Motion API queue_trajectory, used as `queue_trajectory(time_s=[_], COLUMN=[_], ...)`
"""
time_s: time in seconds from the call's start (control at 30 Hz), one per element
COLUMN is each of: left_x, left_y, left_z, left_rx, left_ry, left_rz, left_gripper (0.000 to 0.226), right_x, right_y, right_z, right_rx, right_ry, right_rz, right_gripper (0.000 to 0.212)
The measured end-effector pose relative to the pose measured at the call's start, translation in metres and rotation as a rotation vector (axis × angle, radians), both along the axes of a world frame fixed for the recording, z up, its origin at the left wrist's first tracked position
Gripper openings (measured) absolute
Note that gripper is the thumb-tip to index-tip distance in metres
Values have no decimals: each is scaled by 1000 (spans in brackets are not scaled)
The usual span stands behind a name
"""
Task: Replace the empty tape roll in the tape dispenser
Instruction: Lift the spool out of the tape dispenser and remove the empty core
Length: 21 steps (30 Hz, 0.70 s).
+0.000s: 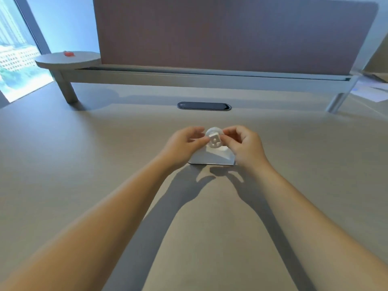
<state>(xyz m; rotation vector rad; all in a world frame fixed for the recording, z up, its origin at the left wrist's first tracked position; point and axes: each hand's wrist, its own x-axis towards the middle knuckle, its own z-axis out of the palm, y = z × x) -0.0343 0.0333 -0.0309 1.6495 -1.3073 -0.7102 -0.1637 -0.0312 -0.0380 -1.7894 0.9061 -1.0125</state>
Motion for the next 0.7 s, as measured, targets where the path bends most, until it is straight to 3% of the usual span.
queue_trajectory(time_s=[0.07,0.27,0.43,0.7], left_x=[-14,-29,-39,-44], left_y=[11,28,26,18], left_z=[4,-3,-16,-33], left_rx=[-31,-33,-63,-40], left_ry=[84,283,422,406], left_rz=[-43,-41,-9,40], left_gripper=[27,17,22,18], right_x=[-7,-26,-30,-29], right_y=[13,30,27,21], right_z=[2,-2,-12,-34], right_rx=[47,214,138,26], right_ry=[-36,-60,12,63], right_rz=[27,157,188,144], right_gripper=[6,15,5,17])
